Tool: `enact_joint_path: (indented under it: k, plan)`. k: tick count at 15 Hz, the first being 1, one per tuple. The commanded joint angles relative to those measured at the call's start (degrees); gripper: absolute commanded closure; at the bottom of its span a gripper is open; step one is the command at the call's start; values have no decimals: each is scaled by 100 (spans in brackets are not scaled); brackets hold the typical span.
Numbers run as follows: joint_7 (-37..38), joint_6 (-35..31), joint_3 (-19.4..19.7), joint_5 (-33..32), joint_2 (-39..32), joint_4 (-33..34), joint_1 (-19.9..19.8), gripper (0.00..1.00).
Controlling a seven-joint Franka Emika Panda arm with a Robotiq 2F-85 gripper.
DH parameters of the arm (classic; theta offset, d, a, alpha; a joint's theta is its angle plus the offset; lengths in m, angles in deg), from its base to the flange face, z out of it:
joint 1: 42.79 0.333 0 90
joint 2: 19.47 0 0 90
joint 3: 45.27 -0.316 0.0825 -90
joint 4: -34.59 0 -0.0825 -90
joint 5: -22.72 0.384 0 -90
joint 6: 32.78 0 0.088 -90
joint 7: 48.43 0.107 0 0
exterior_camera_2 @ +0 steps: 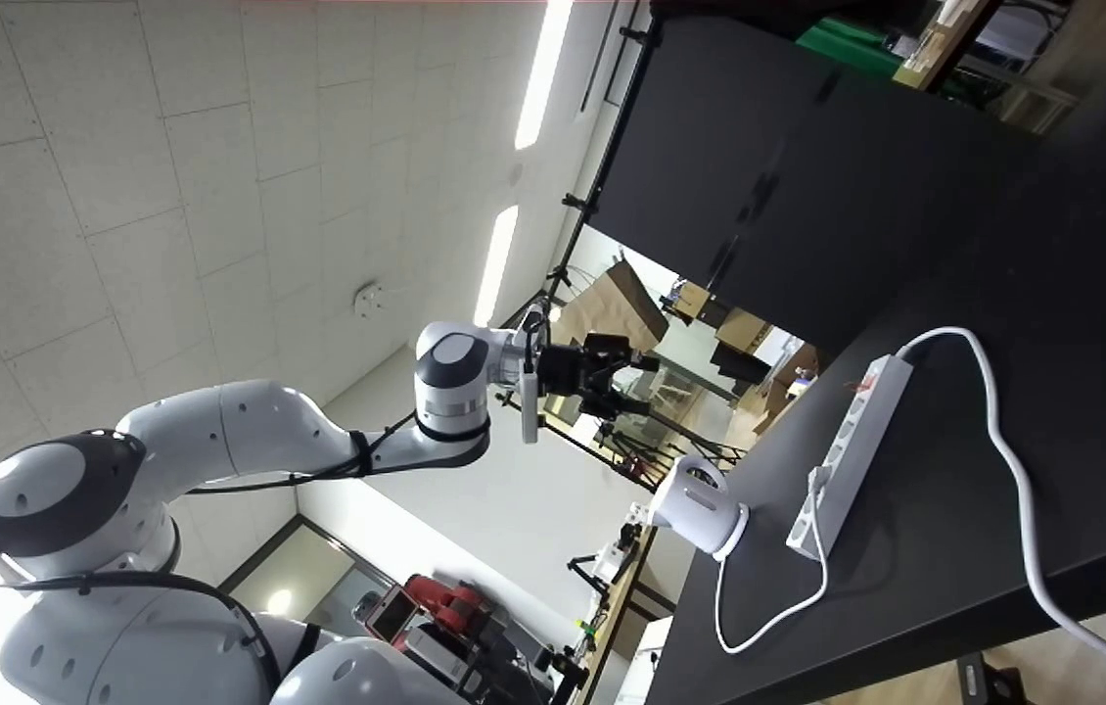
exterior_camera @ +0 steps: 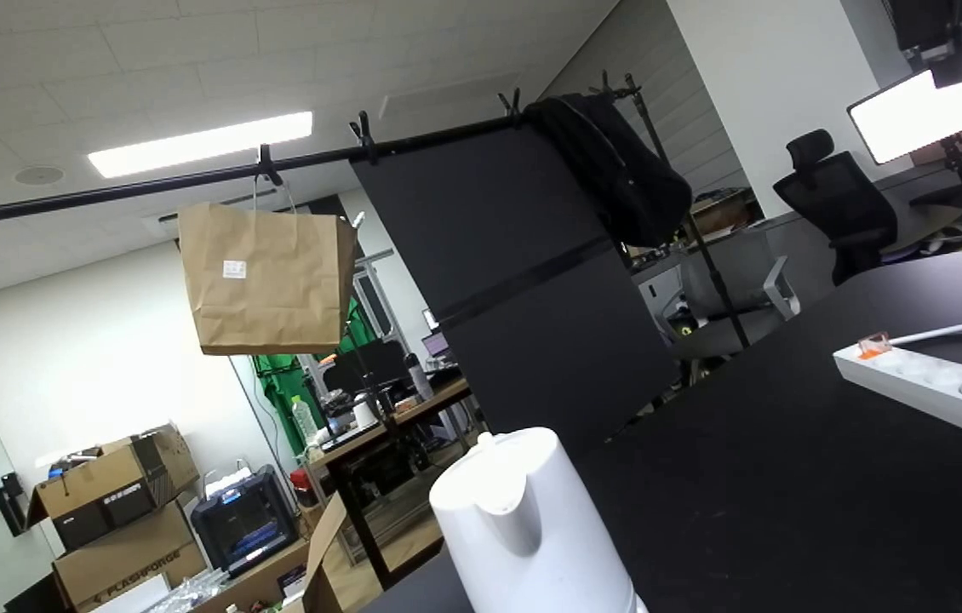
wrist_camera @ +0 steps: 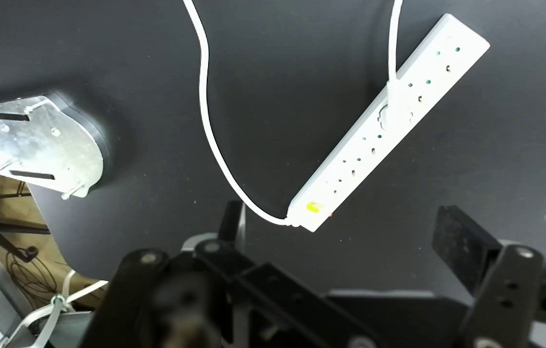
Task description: Turn off the switch on the adapter
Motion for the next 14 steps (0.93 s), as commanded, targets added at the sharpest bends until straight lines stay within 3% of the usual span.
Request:
enact_joint_path:
  k: [1, 5, 6, 10, 14]
  plan:
    - [169, -139, 240, -179, -322, 324, 101, 0]
    - [104, -394, 495, -75, -951, 1004, 136, 0]
    - [143, -473, 546, -103, -1184, 1245, 144, 18]
    - [460, -666, 741, -263, -2145, 2203, 231, 47]
    - [942, -685, 1082, -374, -3266, 3318, 588, 75]
